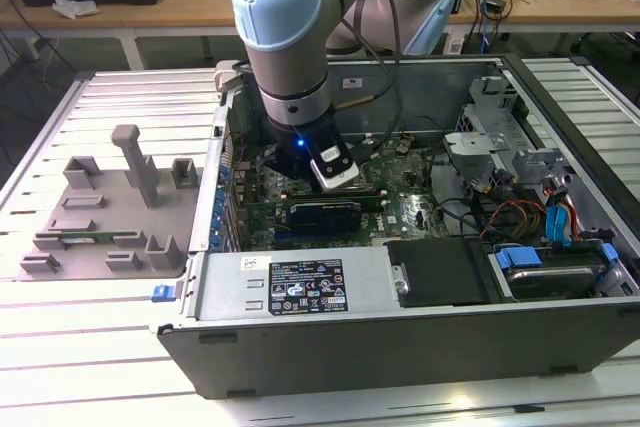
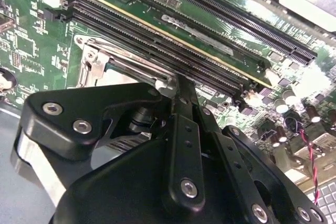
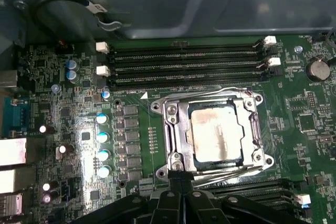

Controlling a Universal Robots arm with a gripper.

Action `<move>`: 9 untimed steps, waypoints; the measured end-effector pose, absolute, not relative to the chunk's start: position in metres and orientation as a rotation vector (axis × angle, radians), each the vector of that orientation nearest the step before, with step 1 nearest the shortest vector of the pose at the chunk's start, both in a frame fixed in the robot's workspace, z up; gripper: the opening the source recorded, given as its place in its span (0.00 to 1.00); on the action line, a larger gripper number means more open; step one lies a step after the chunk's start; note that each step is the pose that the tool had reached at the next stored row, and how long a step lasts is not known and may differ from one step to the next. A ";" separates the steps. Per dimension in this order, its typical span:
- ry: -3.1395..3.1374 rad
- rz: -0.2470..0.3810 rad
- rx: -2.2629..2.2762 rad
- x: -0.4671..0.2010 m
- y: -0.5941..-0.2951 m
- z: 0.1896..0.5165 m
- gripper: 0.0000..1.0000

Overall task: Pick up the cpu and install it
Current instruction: 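Install the second cpu locking lever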

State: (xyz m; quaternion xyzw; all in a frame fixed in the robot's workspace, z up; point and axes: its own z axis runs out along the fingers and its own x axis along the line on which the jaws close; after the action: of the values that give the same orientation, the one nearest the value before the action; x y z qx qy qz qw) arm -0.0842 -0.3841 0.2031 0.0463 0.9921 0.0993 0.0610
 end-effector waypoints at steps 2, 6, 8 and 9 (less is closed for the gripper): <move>3.001 0.300 0.140 -0.084 -0.384 0.203 0.11; 3.001 0.299 0.140 -0.084 -0.384 0.210 0.11; 3.002 0.299 0.140 -0.084 -0.384 0.212 0.11; 3.002 0.299 0.140 -0.084 -0.385 0.212 0.11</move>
State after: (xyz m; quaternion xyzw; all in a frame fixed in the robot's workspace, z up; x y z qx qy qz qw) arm -0.0839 -0.3847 0.2121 0.0462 0.9922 0.0989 0.0607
